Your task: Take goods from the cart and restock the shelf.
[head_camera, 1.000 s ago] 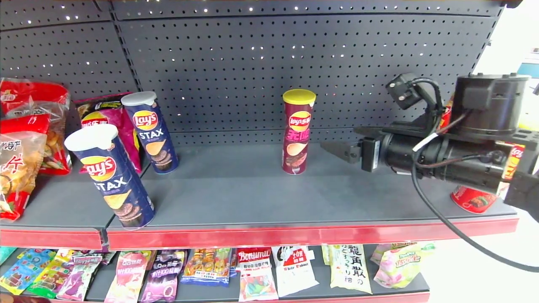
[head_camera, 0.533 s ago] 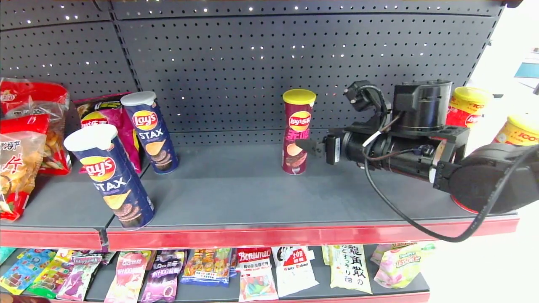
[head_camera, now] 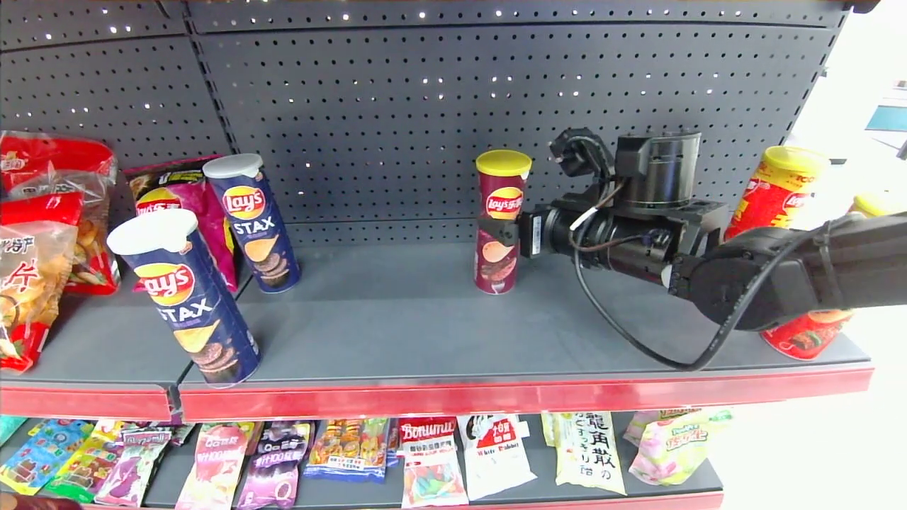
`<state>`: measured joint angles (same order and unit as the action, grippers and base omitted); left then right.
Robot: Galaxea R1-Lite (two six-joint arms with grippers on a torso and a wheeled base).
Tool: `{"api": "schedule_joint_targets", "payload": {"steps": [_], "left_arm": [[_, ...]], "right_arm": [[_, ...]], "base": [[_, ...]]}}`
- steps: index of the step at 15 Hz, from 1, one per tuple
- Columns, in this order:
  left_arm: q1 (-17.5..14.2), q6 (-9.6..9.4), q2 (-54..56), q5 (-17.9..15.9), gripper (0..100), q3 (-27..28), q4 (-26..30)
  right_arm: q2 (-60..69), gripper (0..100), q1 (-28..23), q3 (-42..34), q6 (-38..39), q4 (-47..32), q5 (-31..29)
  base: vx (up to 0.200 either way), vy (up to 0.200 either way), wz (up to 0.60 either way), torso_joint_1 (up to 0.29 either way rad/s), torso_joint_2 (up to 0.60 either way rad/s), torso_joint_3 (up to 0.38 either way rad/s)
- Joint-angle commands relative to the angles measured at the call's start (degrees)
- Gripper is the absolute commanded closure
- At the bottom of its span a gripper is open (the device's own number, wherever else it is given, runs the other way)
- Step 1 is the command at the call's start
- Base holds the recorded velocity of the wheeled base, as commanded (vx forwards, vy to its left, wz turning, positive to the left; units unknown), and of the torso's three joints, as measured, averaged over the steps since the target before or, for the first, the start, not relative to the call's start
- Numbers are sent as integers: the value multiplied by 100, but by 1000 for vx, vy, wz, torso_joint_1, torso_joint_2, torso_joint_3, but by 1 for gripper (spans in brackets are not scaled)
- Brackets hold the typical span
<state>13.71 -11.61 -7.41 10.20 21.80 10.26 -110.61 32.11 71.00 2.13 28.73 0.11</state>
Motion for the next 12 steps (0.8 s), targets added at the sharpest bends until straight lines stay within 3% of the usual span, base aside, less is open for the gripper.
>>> {"api": "schedule_joint_targets", "payload": {"steps": [1, 12], "left_arm": [[0, 0, -6, -1, 100, -9, 2], [-9, 9, 20, 8, 100, -26, 2]], "right_arm": [[-216, 0, 15, 204, -2, 1, -37], [-919, 0, 182, 1127, -11, -8, -556]], "base": [[0, 0, 0, 0, 0, 0], [0, 0, 0, 0, 0, 0]]}}
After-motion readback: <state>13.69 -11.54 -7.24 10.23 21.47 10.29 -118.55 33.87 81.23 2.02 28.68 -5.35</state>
